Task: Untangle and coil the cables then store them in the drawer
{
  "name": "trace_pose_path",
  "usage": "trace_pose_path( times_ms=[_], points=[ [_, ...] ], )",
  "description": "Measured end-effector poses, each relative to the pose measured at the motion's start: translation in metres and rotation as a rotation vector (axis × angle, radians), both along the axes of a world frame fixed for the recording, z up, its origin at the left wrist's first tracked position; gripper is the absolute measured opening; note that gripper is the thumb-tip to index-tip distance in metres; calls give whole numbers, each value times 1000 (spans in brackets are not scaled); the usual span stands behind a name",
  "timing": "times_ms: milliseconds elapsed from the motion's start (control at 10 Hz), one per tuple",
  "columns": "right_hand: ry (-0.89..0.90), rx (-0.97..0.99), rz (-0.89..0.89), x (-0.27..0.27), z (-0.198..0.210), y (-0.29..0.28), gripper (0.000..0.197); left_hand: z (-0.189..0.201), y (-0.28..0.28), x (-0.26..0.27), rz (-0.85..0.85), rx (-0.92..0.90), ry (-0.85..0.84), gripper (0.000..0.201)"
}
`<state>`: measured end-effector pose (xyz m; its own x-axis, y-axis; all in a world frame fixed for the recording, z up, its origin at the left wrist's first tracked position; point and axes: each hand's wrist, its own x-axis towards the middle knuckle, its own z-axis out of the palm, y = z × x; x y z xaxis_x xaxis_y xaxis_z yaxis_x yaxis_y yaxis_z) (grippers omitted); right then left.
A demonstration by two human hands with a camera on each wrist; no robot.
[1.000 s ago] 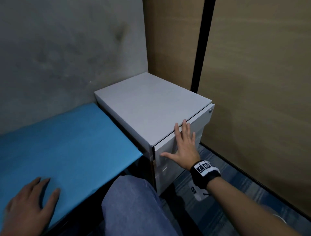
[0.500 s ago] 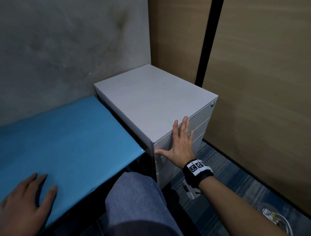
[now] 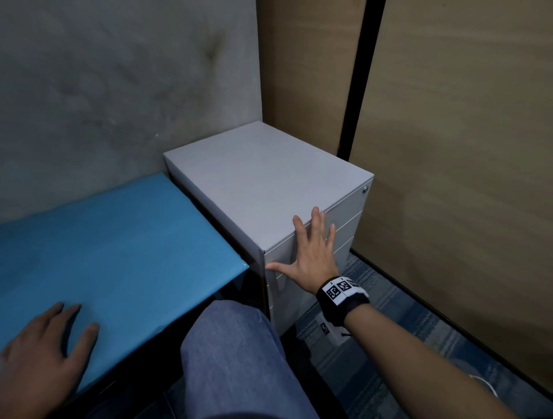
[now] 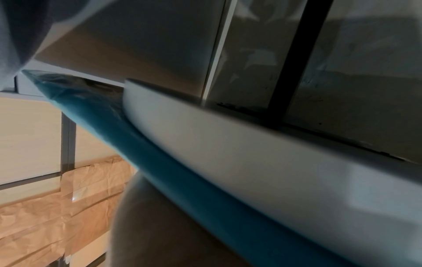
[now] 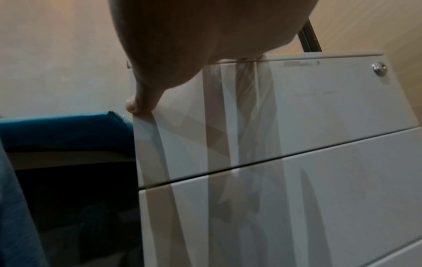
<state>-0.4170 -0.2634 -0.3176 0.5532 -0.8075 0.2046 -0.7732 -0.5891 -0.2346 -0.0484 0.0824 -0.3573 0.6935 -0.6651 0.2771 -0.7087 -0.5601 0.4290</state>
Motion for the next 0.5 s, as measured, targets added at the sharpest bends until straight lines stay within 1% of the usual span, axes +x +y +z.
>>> trace_pose_path(
  times_ms=[100, 200, 300, 400, 500],
  points=[
    [93, 12, 25, -2, 13, 1, 132, 20, -3, -16, 20, 47, -47, 80],
    [95, 75, 65, -8, 28, 0, 124, 36, -5, -27, 28, 117, -89, 83],
    [136, 163, 111, -21, 43, 0, 115, 46, -4, -33, 26, 205, -115, 82],
    [244, 270, 137, -29, 77, -1, 107, 55, -3, -39, 58, 282, -90, 66],
    [451, 416, 145, -25, 124, -1, 89, 85, -6, -44, -52, 395, 90, 55]
  ],
)
